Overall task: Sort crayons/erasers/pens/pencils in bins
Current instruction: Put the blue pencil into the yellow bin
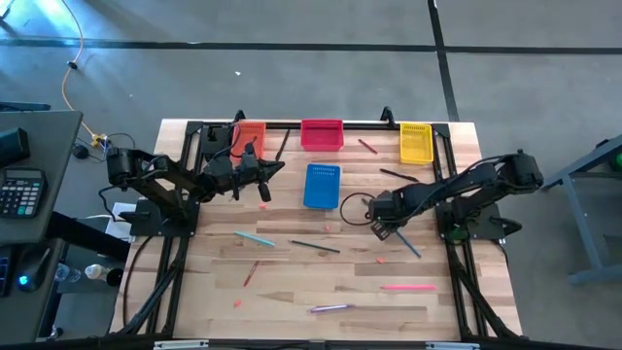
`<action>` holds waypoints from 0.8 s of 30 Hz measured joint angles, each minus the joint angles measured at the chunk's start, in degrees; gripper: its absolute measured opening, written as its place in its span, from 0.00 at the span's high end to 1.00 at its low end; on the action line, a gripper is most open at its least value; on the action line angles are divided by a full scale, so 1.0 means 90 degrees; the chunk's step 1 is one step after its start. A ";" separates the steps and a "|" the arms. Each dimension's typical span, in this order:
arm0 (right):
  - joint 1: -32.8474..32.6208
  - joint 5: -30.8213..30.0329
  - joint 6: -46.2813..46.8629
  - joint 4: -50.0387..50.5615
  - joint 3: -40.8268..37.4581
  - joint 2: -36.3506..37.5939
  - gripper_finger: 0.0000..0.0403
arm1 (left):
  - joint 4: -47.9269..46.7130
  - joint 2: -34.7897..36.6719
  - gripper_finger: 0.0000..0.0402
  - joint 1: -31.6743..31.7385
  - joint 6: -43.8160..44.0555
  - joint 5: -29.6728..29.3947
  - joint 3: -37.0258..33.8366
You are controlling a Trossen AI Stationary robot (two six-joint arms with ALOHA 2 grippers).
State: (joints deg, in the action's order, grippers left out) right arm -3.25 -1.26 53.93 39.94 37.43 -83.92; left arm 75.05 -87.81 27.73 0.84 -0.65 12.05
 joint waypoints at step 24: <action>-0.0002 -0.0045 0.0460 -0.0042 -0.0007 -0.0012 0.80 | -0.0024 0.0000 1.00 0.0000 0.0000 0.0000 0.0000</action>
State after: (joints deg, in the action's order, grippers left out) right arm -3.27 -1.66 58.07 39.57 37.36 -84.03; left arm 74.83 -87.81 27.73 0.84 -0.64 12.05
